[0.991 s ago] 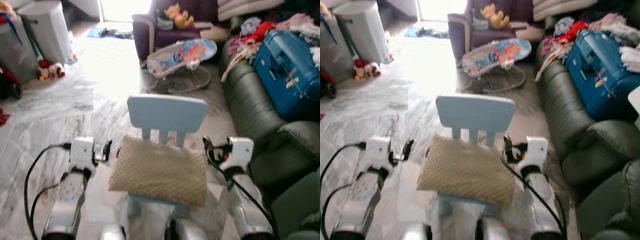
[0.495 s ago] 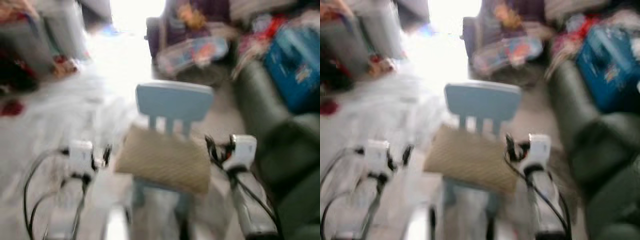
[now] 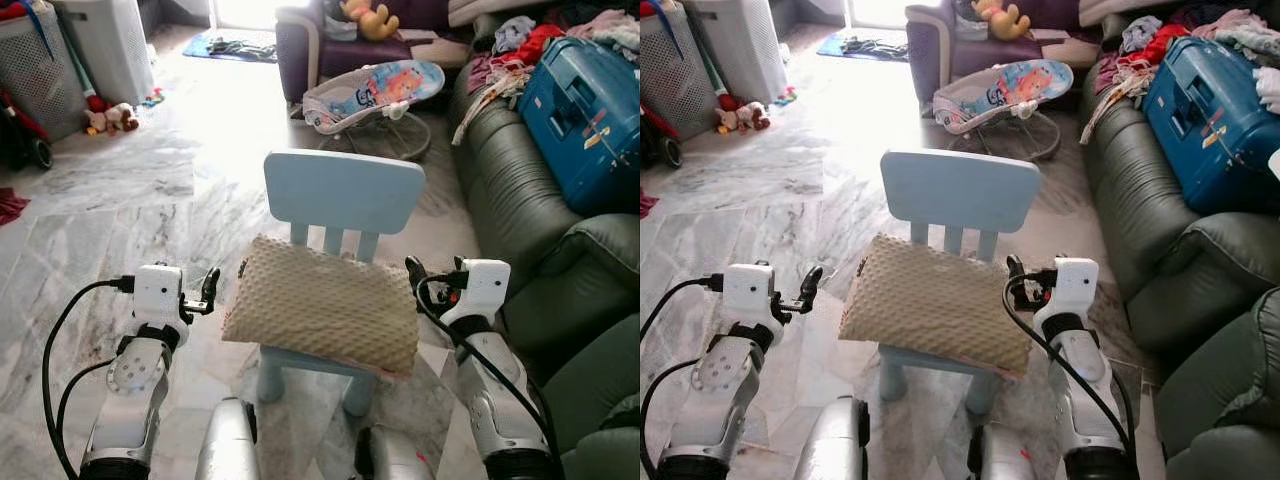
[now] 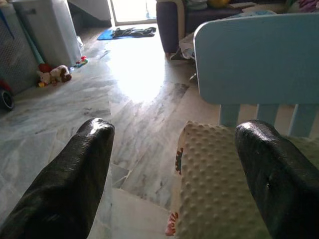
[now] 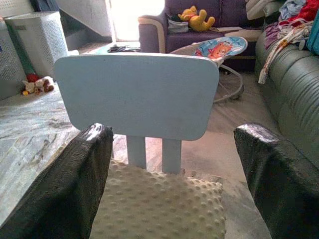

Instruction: Move the pillow to the sofa

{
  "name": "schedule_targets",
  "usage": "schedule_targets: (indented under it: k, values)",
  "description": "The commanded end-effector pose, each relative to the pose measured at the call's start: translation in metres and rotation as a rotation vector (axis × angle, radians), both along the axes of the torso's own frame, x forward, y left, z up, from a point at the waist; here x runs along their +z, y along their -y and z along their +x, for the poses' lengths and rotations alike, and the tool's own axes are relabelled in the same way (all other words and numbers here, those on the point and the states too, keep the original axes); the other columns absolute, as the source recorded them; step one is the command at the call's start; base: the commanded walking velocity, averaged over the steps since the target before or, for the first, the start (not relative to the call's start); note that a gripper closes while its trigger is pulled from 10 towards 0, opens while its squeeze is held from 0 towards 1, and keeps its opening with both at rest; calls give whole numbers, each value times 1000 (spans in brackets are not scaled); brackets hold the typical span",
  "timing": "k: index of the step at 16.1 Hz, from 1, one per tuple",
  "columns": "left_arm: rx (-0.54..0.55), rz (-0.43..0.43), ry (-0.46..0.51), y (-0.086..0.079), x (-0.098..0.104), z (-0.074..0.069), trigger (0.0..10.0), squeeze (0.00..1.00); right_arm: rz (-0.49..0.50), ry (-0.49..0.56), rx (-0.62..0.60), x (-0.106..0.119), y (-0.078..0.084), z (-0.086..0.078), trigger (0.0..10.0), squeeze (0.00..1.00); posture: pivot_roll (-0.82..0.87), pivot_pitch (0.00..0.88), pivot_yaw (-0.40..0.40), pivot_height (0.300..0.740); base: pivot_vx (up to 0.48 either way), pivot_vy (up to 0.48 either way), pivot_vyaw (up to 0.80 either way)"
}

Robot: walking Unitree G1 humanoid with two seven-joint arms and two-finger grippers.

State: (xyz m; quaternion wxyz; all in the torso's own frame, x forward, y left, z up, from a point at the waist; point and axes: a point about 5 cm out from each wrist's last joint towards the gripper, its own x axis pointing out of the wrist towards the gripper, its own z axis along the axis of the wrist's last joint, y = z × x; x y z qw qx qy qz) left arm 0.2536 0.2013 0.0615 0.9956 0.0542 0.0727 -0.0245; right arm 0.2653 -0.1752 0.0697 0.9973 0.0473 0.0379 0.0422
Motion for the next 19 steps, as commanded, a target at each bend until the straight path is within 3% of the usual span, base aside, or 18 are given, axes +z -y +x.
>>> schedule_targets:
  k: [1,10,19]
  values:
    - [10,0,-4,-1,0,1,10000,0,-5,2,13,2,0,1,10000,0,-18,0,-30,664,322,0,0]
    - [-1,-27,4,7,1,6,10000,0,-1,6,27,3,-2,3,10000,0,-19,0,-30,549,70,0,0]
    - [5,-19,31,11,8,11,10000,0,5,25,20,9,-3,9,10000,0,-15,0,-31,545,0,0,0]
